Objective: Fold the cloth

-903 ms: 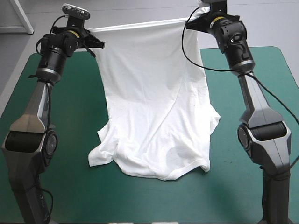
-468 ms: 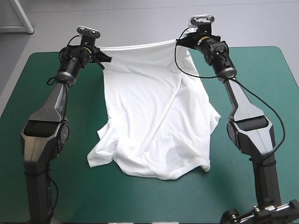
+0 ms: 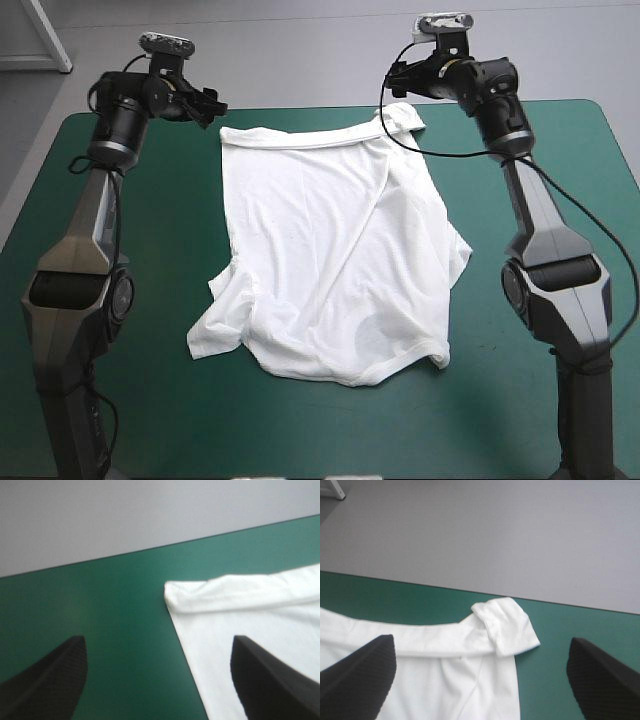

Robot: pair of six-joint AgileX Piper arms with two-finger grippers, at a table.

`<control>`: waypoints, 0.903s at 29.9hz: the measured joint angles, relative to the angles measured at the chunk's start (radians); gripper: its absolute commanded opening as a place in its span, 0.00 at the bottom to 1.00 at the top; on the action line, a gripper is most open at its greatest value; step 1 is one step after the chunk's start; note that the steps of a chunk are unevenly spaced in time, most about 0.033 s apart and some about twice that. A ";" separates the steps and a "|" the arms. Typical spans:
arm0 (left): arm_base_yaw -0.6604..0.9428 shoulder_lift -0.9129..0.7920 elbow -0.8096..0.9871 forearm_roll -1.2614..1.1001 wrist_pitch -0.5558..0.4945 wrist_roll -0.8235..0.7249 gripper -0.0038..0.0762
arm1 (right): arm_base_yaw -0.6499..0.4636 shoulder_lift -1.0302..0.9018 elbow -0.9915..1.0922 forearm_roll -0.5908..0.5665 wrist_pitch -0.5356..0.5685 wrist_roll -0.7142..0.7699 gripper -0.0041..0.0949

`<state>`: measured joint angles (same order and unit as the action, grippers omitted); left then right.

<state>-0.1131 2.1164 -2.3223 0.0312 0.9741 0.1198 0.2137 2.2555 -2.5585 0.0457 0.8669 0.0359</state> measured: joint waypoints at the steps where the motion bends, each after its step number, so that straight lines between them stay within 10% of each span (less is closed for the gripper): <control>1: 0.000 -0.029 -0.009 -0.001 0.067 -0.008 0.72 | 0.000 -0.046 -0.005 -0.003 0.079 0.000 0.88; 8: 0.003 -0.124 0.024 -0.059 0.275 -0.029 0.68 | 0.000 -0.211 -0.014 -0.033 0.376 0.011 0.81; 27: -0.031 -0.692 1.230 -0.269 0.193 0.011 0.68 | 0.000 -0.628 0.864 -0.056 0.368 -0.017 0.79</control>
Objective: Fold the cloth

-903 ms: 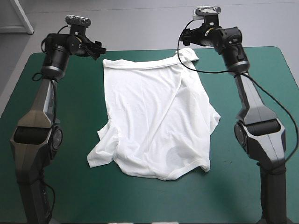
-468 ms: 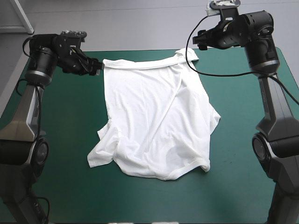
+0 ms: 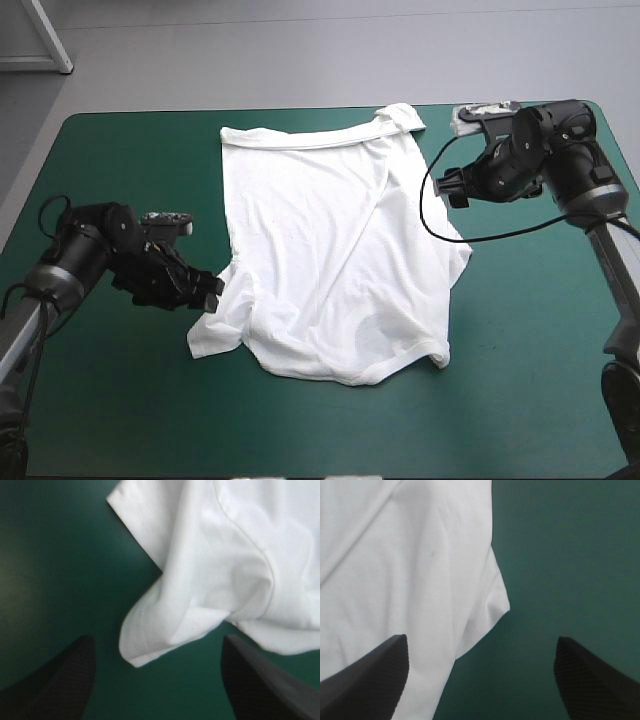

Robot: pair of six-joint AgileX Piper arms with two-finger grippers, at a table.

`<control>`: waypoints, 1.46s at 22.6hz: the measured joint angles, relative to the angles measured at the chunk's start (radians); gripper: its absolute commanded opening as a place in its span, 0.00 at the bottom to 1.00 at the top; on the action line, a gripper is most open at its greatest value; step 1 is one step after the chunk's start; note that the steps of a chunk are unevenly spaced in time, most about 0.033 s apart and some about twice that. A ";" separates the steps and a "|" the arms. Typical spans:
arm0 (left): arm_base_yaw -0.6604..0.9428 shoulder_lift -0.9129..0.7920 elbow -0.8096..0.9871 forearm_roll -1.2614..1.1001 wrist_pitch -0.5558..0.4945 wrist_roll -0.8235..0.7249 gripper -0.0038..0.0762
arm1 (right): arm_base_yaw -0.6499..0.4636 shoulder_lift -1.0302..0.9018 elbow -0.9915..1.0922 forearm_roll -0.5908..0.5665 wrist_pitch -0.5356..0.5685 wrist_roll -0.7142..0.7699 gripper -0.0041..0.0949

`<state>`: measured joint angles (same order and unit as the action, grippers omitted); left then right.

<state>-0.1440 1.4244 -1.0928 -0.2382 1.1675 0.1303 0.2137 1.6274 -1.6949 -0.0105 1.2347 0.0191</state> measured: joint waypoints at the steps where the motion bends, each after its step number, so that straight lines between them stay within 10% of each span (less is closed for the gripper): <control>1: -0.015 -0.013 0.033 0.000 -0.017 0.001 0.68 | 0.000 -0.007 0.028 0.002 -0.004 -0.006 0.79; 10: -0.188 0.038 0.231 0.010 -0.345 -0.074 0.66 | -0.002 -0.023 0.253 0.010 -0.147 -0.047 0.79; 16: -0.277 0.112 0.208 0.094 -0.366 -0.103 0.04 | -0.063 -0.023 0.389 -0.023 -0.289 -0.026 0.77; 33: -0.342 0.118 0.207 0.087 -0.430 -0.117 0.04 | -0.103 0.193 0.391 0.156 -0.428 -0.100 0.65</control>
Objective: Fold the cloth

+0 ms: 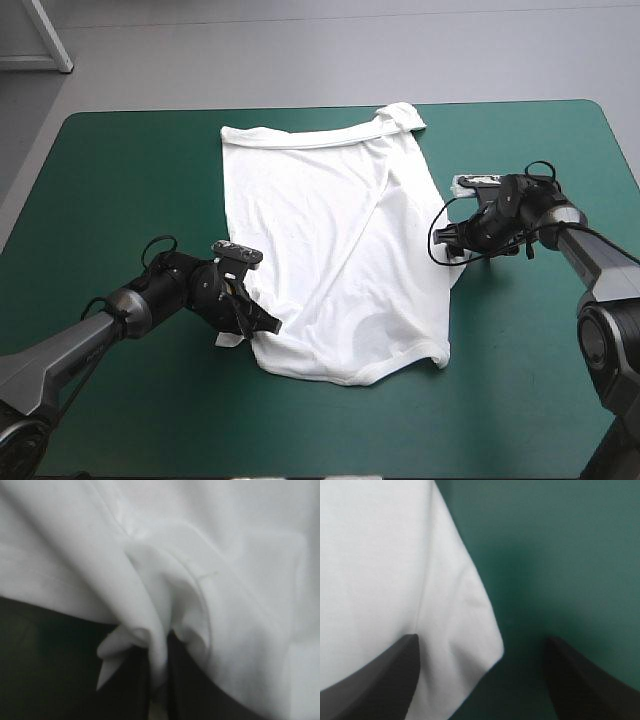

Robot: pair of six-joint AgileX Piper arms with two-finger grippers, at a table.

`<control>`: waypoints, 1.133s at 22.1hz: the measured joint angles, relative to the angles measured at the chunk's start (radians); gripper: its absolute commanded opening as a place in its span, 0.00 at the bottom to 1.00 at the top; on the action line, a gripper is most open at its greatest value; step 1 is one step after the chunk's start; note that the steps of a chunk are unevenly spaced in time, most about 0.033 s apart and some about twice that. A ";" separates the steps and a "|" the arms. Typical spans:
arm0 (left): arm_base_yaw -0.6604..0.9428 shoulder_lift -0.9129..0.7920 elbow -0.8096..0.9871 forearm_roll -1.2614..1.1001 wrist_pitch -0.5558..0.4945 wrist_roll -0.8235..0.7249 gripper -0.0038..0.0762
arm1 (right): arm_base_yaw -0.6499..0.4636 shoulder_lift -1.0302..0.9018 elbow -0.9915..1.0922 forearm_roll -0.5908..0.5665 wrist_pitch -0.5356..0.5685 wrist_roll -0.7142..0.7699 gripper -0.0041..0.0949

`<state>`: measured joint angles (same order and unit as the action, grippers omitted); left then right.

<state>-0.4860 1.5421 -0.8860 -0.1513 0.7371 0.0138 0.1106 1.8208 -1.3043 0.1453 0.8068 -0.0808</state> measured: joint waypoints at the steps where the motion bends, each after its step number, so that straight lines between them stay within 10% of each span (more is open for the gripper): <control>1: 0.000 0.000 0.001 0.000 -0.002 -0.001 0.04 | 0.005 0.005 -0.003 -0.002 -0.003 0.000 0.62; 6: 0.000 -0.001 0.002 0.000 -0.005 -0.001 0.04 | 0.020 0.015 -0.011 0.006 -0.011 -0.007 0.03; 13: -0.026 -0.050 -0.084 0.053 0.091 -0.084 0.04 | 0.030 -0.119 -0.024 0.037 0.012 -0.014 0.02; 25: -0.027 -0.251 -0.893 0.435 0.519 -0.117 0.04 | 0.030 -0.557 -0.451 0.033 0.191 0.038 0.02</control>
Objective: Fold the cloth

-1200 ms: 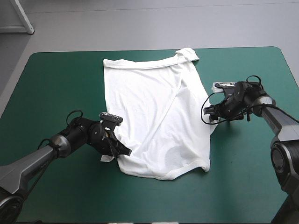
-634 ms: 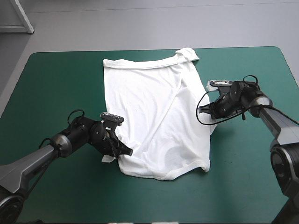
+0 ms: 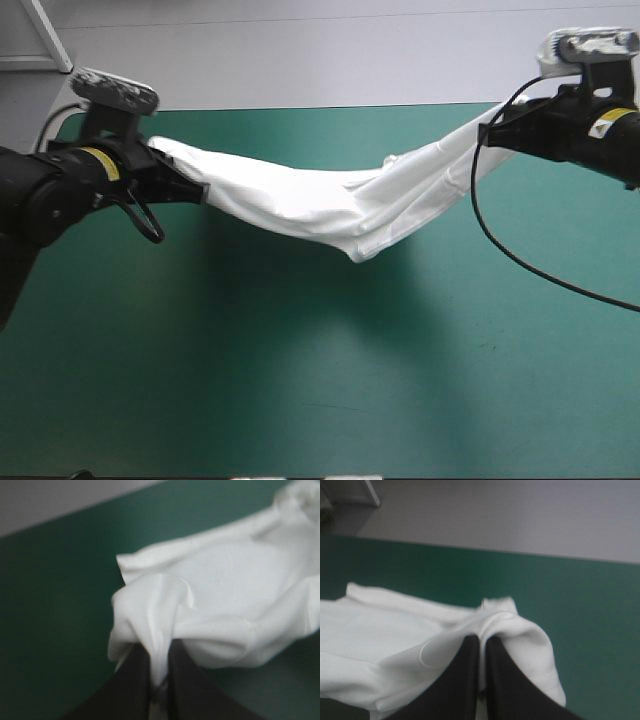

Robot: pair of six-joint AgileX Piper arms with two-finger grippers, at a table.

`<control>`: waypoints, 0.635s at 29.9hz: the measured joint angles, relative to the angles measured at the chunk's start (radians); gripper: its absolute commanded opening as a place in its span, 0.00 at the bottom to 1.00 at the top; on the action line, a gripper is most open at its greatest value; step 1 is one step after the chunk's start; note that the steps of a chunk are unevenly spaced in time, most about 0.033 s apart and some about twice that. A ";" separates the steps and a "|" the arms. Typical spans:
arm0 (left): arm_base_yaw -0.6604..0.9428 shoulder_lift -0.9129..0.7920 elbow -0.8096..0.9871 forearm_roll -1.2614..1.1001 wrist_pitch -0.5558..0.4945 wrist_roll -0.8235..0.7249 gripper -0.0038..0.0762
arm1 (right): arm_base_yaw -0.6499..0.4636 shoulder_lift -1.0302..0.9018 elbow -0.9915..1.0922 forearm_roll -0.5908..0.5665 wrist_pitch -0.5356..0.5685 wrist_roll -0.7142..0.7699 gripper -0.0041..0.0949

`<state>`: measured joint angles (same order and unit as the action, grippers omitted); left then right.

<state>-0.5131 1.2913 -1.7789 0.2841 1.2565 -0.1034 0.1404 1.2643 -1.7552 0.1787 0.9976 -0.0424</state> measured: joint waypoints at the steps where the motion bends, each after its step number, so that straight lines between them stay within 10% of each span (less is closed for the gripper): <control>1: 0.000 0.000 -0.042 0.015 0.001 0.006 0.04 | 0.000 -0.011 -0.029 0.000 0.003 0.004 0.02; 19: 0.000 -0.013 -0.484 0.304 -0.003 0.144 0.04 | 0.000 -0.057 -0.532 -0.104 -0.020 0.015 0.02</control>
<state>-0.5131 1.2779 -2.2625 0.5880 1.2534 0.0401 0.1404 1.2075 -2.2877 0.0742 0.9780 -0.0276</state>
